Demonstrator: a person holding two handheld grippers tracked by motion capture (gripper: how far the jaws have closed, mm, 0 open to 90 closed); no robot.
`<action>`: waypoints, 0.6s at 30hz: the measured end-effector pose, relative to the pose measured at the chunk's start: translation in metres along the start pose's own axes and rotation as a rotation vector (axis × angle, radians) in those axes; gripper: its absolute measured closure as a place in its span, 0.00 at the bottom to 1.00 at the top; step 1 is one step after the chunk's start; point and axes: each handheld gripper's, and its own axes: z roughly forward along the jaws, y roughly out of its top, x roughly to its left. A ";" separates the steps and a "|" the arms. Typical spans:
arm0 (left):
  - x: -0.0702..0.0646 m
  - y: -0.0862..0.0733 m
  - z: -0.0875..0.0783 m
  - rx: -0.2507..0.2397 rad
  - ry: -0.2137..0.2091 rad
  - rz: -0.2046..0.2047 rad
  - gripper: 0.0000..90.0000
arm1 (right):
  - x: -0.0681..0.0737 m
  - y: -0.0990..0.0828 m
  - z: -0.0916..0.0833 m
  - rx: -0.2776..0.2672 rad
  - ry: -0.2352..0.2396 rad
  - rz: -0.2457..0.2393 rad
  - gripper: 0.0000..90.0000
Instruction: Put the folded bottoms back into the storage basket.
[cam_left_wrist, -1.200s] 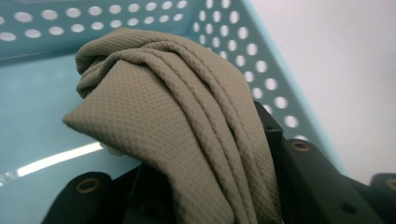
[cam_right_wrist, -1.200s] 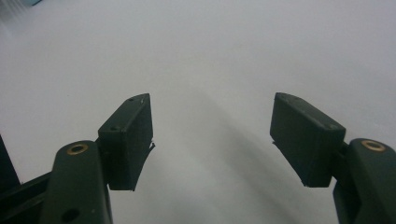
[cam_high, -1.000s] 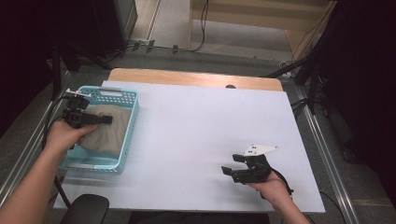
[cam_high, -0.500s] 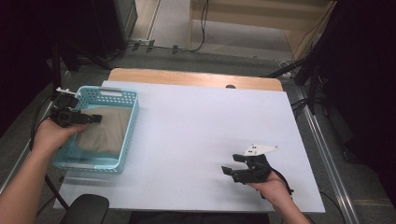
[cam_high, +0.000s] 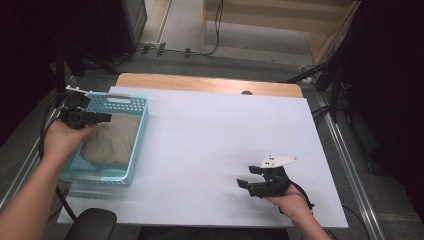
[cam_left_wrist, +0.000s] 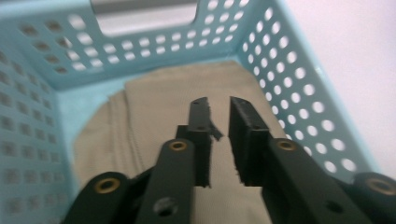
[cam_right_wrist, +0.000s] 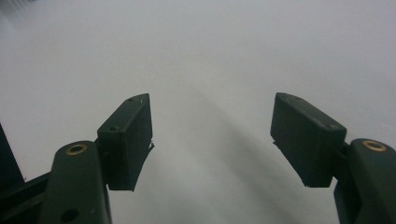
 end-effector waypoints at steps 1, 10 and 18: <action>0.000 -0.003 0.005 -0.002 0.000 0.001 0.92 | 0.000 0.000 0.000 0.000 0.001 -0.001 0.31; 0.003 -0.029 0.022 0.062 -0.005 -0.024 0.94 | 0.000 0.000 0.001 0.004 0.001 0.001 0.31; 0.006 -0.034 0.035 0.103 -0.011 -0.016 0.94 | 0.001 0.000 0.001 0.004 0.001 -0.004 0.31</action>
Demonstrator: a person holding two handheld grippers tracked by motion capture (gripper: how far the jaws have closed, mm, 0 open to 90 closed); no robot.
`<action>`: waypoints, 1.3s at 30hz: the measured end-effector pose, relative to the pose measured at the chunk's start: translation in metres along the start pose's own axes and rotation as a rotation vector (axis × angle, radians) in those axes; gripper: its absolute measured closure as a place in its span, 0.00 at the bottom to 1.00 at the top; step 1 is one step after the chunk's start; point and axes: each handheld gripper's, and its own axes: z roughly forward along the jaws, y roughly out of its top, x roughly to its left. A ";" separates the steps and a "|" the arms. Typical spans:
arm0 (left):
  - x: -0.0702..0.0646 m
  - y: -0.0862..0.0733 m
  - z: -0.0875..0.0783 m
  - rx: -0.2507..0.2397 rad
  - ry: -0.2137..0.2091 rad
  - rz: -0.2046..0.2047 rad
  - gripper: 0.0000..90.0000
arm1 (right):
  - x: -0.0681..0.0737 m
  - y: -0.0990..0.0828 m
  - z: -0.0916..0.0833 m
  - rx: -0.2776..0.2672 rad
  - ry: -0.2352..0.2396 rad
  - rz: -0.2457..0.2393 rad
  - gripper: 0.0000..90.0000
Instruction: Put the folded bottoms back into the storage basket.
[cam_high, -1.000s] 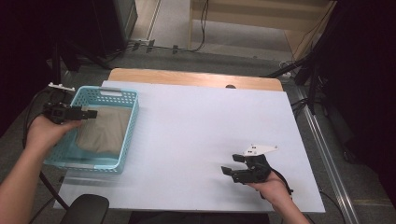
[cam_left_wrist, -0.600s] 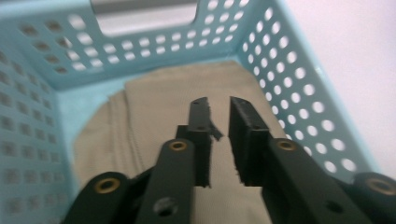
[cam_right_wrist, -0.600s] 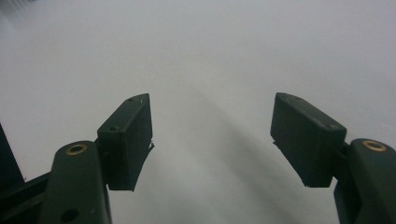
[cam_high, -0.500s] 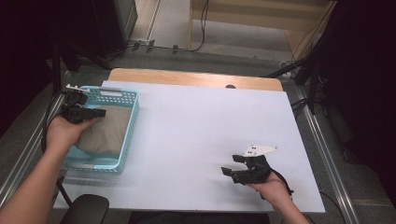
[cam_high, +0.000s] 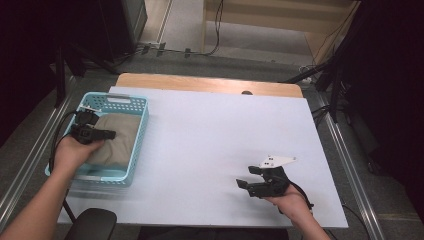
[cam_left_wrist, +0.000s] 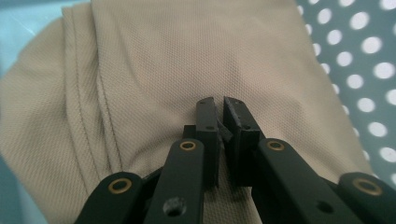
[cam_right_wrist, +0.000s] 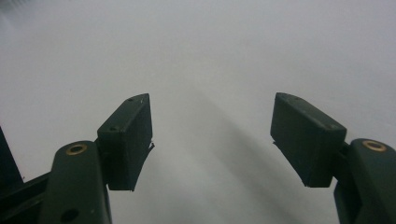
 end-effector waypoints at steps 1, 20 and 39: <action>0.001 0.001 0.002 0.002 -0.002 -0.002 0.94 | 0.000 0.000 0.000 0.000 0.000 -0.001 0.31; 0.014 0.016 0.030 -0.109 0.101 0.092 0.93 | 0.001 0.001 0.003 0.005 0.007 -0.009 0.31; 0.005 0.008 0.035 -0.170 0.130 0.120 0.93 | 0.002 0.001 0.005 0.004 0.010 -0.018 0.31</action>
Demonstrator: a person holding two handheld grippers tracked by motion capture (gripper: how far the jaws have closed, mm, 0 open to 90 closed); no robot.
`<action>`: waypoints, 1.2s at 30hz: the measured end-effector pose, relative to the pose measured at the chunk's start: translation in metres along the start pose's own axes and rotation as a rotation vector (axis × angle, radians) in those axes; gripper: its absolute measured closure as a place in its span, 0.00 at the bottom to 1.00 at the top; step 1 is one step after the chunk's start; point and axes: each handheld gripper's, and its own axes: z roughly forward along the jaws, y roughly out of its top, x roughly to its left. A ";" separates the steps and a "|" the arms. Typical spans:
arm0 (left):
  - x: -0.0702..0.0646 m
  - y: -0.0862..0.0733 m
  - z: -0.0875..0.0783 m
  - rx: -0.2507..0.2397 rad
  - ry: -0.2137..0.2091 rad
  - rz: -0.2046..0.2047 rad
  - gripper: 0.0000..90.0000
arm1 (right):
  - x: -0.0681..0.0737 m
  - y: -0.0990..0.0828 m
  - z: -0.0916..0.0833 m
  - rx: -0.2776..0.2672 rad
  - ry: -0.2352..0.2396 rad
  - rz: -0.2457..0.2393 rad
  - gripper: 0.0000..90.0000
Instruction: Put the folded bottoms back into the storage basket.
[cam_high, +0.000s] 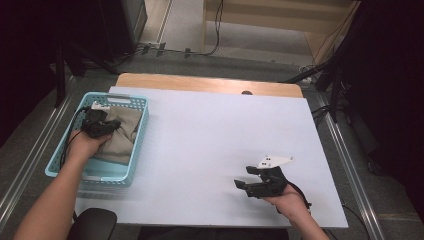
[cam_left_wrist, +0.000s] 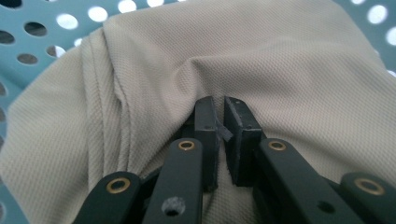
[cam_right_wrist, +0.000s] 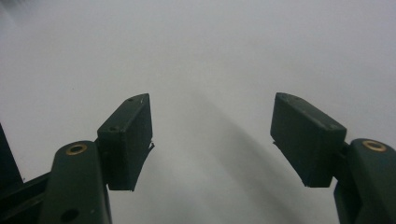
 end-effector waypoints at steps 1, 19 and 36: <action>0.000 -0.001 -0.001 0.006 -0.010 -0.006 0.93 | 0.000 0.000 0.000 0.001 0.000 0.000 0.31; -0.007 -0.006 -0.005 0.004 -0.081 0.021 0.86 | 0.003 0.000 0.002 0.007 -0.003 -0.023 0.31; -0.013 0.002 -0.032 0.095 -0.261 -0.108 0.38 | 0.003 0.000 0.001 0.002 0.004 -0.019 0.31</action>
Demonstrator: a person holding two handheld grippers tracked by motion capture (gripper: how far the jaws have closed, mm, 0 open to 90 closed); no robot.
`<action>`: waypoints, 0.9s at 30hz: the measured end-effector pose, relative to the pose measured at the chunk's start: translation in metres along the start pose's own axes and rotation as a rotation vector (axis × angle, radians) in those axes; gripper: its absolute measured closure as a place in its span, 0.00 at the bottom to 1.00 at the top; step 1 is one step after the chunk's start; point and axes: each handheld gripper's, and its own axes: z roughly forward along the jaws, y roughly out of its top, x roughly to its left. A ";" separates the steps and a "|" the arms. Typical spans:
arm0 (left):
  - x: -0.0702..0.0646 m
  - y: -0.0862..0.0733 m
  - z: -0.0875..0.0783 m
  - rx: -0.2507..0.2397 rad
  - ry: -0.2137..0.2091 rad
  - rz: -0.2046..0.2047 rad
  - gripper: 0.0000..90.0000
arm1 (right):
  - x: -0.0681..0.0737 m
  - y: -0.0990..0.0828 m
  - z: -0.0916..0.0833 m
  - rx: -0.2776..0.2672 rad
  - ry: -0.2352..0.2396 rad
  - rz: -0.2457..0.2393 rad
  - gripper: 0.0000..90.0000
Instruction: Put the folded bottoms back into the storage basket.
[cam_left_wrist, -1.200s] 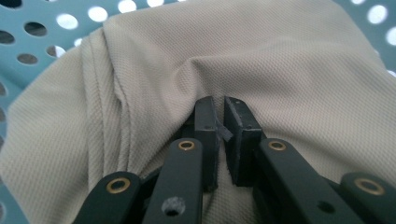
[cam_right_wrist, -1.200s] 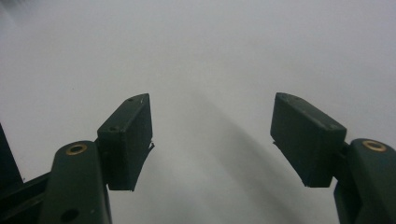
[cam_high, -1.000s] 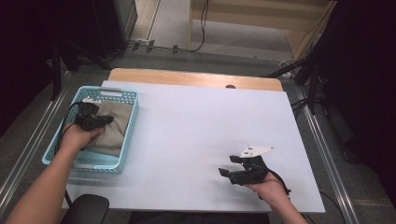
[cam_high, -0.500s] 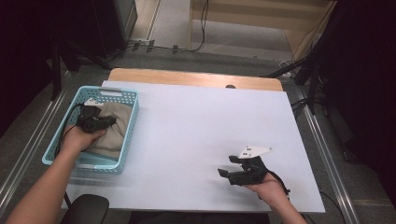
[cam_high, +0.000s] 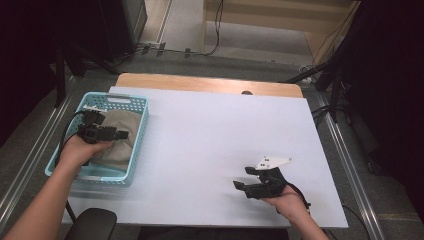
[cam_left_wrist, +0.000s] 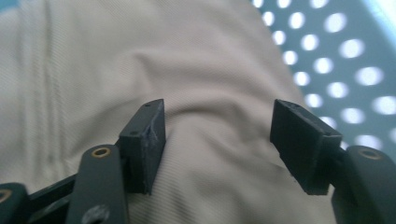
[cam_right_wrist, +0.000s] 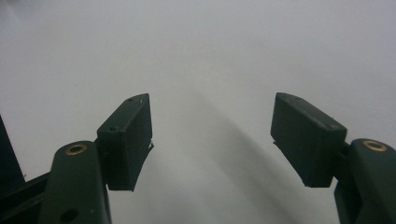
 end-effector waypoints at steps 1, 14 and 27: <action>-0.002 0.001 -0.003 0.002 -0.020 0.007 0.36 | 0.000 0.000 0.000 -0.002 0.001 0.001 0.31; -0.038 0.020 -0.037 0.000 -0.136 0.096 0.30 | -0.001 0.000 0.000 -0.003 0.017 0.006 0.31; -0.096 0.038 -0.025 0.026 -0.262 0.196 0.30 | -0.004 0.000 -0.003 0.002 0.015 0.023 0.31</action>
